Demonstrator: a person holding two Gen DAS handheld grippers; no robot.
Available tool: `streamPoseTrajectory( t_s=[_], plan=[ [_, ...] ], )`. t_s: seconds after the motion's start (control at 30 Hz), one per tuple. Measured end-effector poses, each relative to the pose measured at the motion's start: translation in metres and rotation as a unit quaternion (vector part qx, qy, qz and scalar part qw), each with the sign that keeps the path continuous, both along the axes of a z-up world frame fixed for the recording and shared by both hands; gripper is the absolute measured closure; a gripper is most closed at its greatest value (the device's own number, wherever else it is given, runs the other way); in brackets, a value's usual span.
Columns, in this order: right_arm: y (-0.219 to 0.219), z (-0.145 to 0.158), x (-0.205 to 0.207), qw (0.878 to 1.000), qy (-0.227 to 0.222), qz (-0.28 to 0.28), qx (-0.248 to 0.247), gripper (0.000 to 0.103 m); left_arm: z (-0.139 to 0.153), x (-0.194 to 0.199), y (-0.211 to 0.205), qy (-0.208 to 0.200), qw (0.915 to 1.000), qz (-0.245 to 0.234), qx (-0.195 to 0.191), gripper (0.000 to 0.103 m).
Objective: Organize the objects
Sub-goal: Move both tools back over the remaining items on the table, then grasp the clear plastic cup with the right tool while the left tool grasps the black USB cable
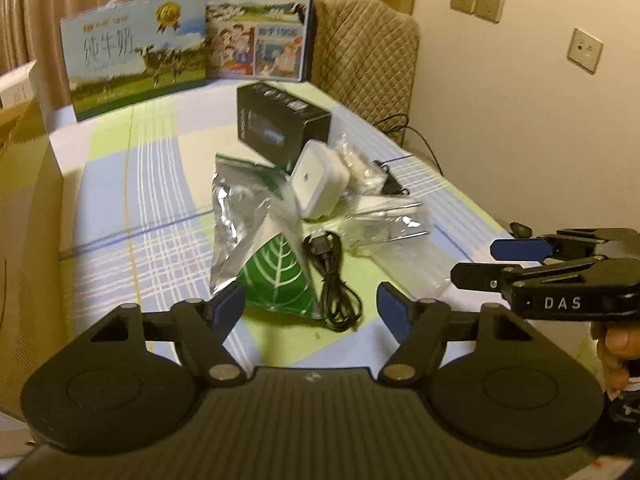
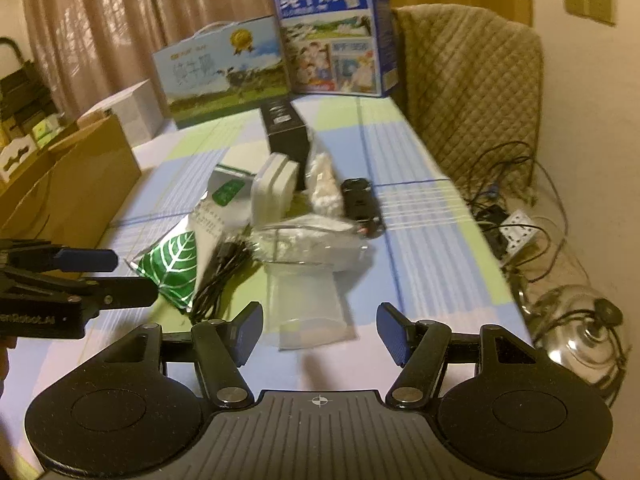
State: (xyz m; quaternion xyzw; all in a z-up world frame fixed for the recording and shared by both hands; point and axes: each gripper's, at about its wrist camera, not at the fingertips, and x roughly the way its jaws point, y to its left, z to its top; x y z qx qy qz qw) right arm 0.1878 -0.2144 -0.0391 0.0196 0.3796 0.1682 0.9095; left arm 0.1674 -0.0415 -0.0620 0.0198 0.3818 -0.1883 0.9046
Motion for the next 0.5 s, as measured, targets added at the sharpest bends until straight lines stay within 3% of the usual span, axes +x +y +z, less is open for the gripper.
streamPoseTrajectory(
  t_s=[0.17,0.5],
  plan=[
    [0.019,-0.011,0.013,0.999,0.004,0.027,-0.027,0.042,-0.002,0.007,0.002,-0.008,1.0000,0.005,0.002,0.036],
    [0.025,-0.031,0.035,0.998,0.031,0.021,-0.050,0.042,-0.007,0.012,-0.001,0.006,1.0000,-0.005,-0.004,0.037]
  ],
)
